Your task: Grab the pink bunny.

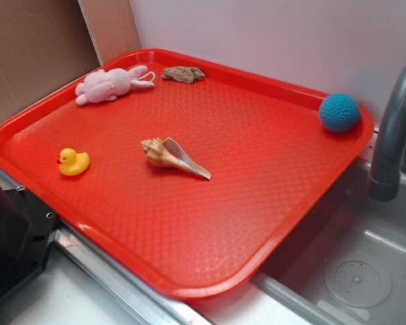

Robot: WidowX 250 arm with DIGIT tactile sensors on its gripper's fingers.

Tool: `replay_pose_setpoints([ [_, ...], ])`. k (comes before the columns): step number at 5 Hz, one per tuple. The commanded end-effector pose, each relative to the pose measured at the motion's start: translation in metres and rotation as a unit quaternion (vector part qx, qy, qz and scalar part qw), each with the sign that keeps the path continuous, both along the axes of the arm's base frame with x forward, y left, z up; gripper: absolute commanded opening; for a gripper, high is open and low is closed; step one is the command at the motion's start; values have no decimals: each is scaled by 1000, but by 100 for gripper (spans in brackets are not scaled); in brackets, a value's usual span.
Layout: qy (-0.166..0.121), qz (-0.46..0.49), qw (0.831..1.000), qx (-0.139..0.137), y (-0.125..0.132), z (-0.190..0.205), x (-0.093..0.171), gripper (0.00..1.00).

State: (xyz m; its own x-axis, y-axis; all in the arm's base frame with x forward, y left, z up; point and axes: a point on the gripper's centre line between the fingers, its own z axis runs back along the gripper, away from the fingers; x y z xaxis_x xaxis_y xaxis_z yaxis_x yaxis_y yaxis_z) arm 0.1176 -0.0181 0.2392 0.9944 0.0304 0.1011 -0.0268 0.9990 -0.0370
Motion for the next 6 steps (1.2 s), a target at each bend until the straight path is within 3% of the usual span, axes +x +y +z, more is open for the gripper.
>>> replay_pose_setpoints([
  [1, 0, 0, 1000, 0, 0, 0, 0, 100],
  [2, 0, -87, 996, 6, 24, -28, 39, 100],
  [3, 12, -45, 999, -4, 51, -44, 53, 100],
  [6, 12, -45, 999, -4, 51, -44, 53, 100],
])
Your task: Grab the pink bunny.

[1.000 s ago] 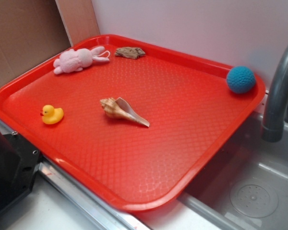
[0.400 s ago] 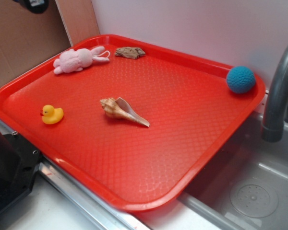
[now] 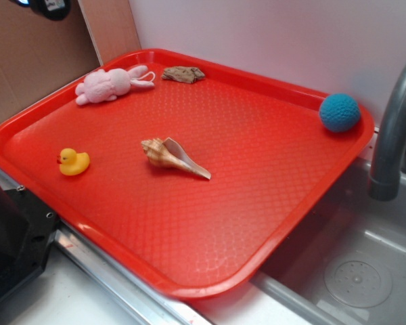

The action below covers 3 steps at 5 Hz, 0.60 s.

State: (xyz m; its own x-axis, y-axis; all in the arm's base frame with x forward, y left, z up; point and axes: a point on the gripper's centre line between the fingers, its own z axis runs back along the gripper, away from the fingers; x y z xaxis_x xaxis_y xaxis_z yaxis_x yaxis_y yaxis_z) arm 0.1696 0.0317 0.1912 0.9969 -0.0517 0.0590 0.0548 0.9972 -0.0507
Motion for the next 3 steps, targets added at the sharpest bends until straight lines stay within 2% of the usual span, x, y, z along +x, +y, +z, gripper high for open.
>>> replay_pose_setpoints([
  [1, -39, -107, 993, 30, 12, -7, 23, 100],
  [2, -59, -230, 968, 79, 13, -13, 37, 100],
  [3, -35, -234, 969, 73, 31, -42, 65, 100],
])
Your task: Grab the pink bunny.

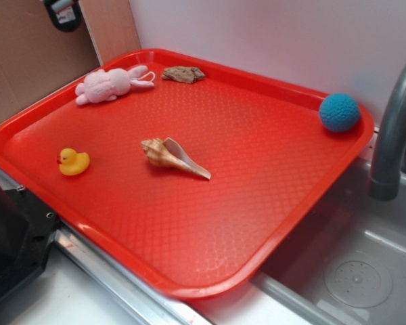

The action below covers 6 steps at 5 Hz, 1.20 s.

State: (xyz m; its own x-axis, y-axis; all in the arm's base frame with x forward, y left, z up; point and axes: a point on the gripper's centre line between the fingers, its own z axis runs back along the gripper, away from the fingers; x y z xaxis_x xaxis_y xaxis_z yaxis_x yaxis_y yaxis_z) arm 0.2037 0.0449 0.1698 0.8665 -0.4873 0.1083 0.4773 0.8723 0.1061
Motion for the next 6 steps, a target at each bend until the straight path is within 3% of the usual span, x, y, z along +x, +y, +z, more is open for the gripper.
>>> replay_pose_setpoints([
  [1, 48, 20, 999, 5, 44, -54, 55, 100],
  [2, 61, 66, 996, 9, 67, -76, 64, 100],
  [3, 71, 99, 992, 41, 89, -90, 74, 100],
  [4, 91, 114, 988, 58, 95, -105, 75, 100],
  [6, 154, 92, 983, 42, 102, -139, 54, 100],
])
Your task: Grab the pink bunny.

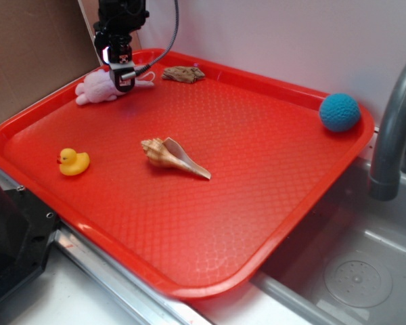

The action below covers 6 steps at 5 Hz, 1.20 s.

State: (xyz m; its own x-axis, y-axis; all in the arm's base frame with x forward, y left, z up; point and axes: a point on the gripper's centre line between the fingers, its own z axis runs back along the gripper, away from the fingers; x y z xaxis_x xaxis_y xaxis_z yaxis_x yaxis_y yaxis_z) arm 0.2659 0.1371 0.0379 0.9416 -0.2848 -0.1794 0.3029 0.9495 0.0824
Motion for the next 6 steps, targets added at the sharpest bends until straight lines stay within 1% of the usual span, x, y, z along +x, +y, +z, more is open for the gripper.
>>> replay_pose_setpoints([
  [1, 33, -38, 999, -6, -1, -12, -25, 100],
  [2, 38, -16, 999, -4, -3, -14, -26, 0],
  [3, 31, -29, 999, 5, -13, -8, -28, 0],
  [4, 11, -63, 998, 26, -34, 9, -31, 0],
  [5, -59, -56, 996, 34, -69, 59, -43, 0],
  [6, -47, -17, 999, 16, -105, 89, -54, 0],
])
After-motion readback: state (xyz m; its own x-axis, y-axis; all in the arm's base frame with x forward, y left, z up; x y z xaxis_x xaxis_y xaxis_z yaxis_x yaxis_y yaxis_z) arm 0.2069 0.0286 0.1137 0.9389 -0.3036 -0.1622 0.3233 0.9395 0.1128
